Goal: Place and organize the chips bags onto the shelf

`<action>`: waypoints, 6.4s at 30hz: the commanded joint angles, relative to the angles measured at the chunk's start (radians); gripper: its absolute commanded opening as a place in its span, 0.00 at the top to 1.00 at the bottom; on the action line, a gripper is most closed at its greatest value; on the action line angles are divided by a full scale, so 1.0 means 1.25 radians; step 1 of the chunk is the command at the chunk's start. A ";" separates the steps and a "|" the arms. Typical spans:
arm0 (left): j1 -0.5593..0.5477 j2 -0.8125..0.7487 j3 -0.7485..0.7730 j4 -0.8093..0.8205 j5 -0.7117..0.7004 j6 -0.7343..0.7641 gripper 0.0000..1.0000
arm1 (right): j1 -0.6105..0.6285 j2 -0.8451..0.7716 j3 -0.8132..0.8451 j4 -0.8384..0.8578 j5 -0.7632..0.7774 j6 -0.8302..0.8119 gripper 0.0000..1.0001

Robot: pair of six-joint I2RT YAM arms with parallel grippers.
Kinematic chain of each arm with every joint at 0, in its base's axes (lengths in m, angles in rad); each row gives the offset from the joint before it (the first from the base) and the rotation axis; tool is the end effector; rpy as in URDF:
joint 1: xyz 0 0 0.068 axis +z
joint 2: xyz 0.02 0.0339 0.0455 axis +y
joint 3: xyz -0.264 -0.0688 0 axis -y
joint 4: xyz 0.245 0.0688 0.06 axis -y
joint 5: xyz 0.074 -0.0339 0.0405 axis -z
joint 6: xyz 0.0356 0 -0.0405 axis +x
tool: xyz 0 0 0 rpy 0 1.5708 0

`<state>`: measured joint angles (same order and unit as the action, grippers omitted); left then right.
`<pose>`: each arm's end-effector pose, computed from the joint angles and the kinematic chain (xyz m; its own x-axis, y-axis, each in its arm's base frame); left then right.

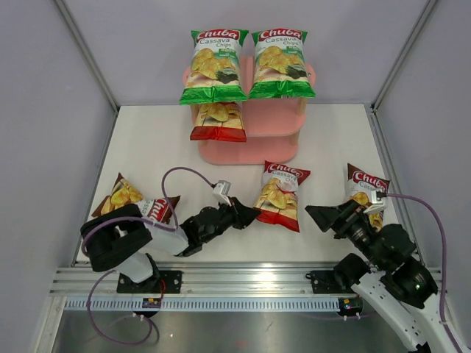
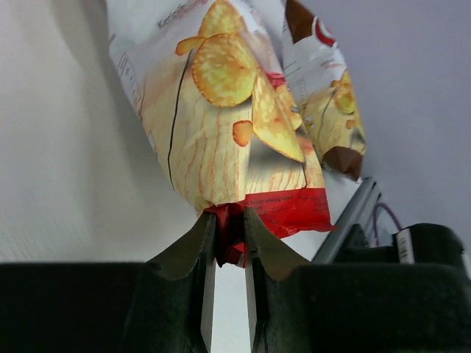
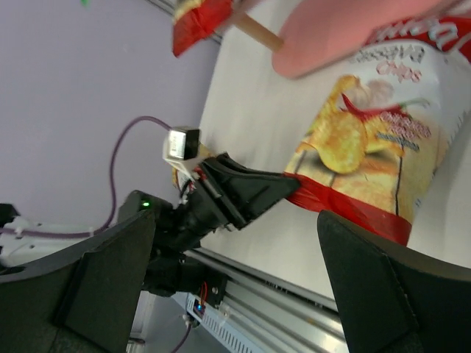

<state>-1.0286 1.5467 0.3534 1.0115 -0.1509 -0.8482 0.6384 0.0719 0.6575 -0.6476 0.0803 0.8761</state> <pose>0.1424 -0.2260 0.1520 -0.6397 -0.3752 -0.6708 0.4396 0.5373 -0.7198 0.0314 0.0197 0.3111 -0.4388 0.6280 -0.6427 -0.3009 0.5713 0.7636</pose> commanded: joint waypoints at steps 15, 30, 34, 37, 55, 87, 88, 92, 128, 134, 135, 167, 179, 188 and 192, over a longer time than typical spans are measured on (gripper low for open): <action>-0.317 -0.213 0.019 -0.208 -0.623 -0.267 1.00 | -0.003 -0.014 -0.179 0.025 -0.135 0.475 0.01; -0.347 -0.224 0.181 -0.267 -0.736 -0.192 1.00 | -0.003 0.071 -0.096 0.026 -0.216 0.439 0.01; -0.355 -0.222 0.190 -0.203 -0.731 -0.158 1.00 | -0.003 0.104 -0.130 0.080 -0.235 0.464 0.01; -0.366 -0.226 0.192 -0.169 -0.726 -0.116 1.00 | -0.003 0.135 -0.136 0.100 -0.234 0.470 0.01; -0.591 -0.064 0.246 0.502 -0.733 0.648 1.00 | -0.003 0.209 -0.147 0.211 -0.251 0.529 0.01; -0.625 -0.074 0.148 0.351 -0.824 0.494 0.47 | -0.003 0.117 -0.154 0.378 -0.111 0.215 0.83; -0.625 -0.081 0.129 0.336 -0.850 0.490 0.45 | -0.003 0.112 -0.154 0.373 -0.096 0.209 0.83; -0.625 -0.140 0.082 0.224 -0.920 0.405 0.29 | -0.003 0.073 -0.163 0.384 -0.069 0.162 0.85; -0.352 -0.591 0.045 -1.088 -0.659 -0.198 0.01 | -0.009 0.445 -0.116 0.895 0.117 0.038 0.85; -0.349 -0.532 0.047 -1.018 -0.628 -0.171 0.01 | -0.032 0.524 -0.088 0.972 0.101 0.056 0.85; -0.349 -0.526 0.049 -1.012 -0.624 -0.163 0.01 | -0.037 0.530 -0.084 0.977 0.101 0.059 0.85; -0.351 -0.586 0.058 -1.031 -0.602 -0.144 0.01 | -0.176 0.852 0.045 1.102 0.094 0.170 0.82; -0.351 -0.599 0.068 -1.061 -0.607 -0.141 0.01 | -0.174 0.972 0.094 1.178 0.142 0.169 0.82; -0.351 -0.630 0.061 -1.072 -0.611 -0.135 0.01 | -0.167 1.031 0.091 1.182 0.242 0.223 0.82; -0.351 -0.649 0.055 -1.074 -0.611 -0.135 0.01 | -0.163 1.058 0.111 1.181 0.268 0.195 0.81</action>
<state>-1.4677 0.7563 0.4145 -0.3351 -0.9028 -1.0348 0.4301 1.3876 0.7273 0.7212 0.3172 1.1336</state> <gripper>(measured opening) 0.988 0.512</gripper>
